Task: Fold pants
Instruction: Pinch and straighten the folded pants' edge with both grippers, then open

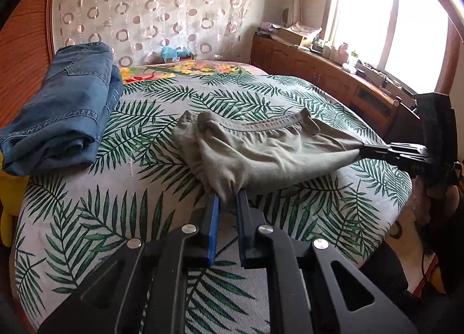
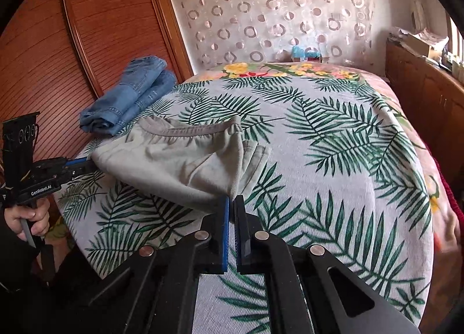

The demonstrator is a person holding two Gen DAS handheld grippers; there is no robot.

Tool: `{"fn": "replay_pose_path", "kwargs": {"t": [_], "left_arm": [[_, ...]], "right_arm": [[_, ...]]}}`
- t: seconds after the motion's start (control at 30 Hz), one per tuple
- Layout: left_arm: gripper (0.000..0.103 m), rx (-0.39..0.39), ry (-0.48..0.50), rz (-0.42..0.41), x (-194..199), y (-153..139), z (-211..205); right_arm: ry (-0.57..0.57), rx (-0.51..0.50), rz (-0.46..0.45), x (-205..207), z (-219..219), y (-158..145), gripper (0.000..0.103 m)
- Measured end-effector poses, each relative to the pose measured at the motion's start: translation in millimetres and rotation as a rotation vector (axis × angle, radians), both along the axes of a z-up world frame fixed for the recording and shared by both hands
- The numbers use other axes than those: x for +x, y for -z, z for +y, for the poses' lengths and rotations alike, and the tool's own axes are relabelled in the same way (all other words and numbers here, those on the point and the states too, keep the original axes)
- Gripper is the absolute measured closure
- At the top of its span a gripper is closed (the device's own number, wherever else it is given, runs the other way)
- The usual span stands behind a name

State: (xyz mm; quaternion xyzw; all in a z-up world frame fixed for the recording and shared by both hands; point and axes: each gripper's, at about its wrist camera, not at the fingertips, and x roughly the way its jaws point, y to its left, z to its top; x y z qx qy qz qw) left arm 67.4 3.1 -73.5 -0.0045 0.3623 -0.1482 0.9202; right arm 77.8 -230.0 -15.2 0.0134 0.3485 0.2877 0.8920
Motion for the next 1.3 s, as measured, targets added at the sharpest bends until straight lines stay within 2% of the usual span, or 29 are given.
{"fn": "replay_pose_path", "kwargs": {"t": [0.17,0.43,0.63,0.73,0.87,1.0,1.07,1.23,1.3], "left_arm": [[0.091,0.000,-0.010,0.012,-4,3,-1],[0.092,-0.006,0.009,-0.013,-13,-9,-5],[0.092,-0.006,-0.011,0.001,-6,-2,-4],[0.083,-0.023,-0.024,0.029,4,3,-1],[0.058,-0.031,-0.022,0.034,19,5,1],[0.057,-0.035,-0.037,0.095,38,14,4],[0.057,-0.068,-0.043,0.104,39,16,6],[0.057,-0.075,-0.043,0.106,28,20,5],[0.057,-0.073,-0.034,0.107,24,22,5]], "right_arm": [[-0.012,-0.006,0.021,-7,-1,8,0.101],[-0.011,0.005,0.003,-14,-3,1,0.101],[-0.005,-0.011,0.016,-10,1,8,0.101],[-0.004,-0.019,0.027,-8,3,12,0.100],[-0.007,-0.022,0.015,-8,4,10,0.100],[-0.004,-0.027,0.002,-8,4,7,0.098],[0.000,-0.032,-0.005,-8,5,6,0.095],[-0.004,-0.021,0.005,-7,5,9,0.080],[-0.003,-0.028,0.014,-5,7,12,0.077]]}}
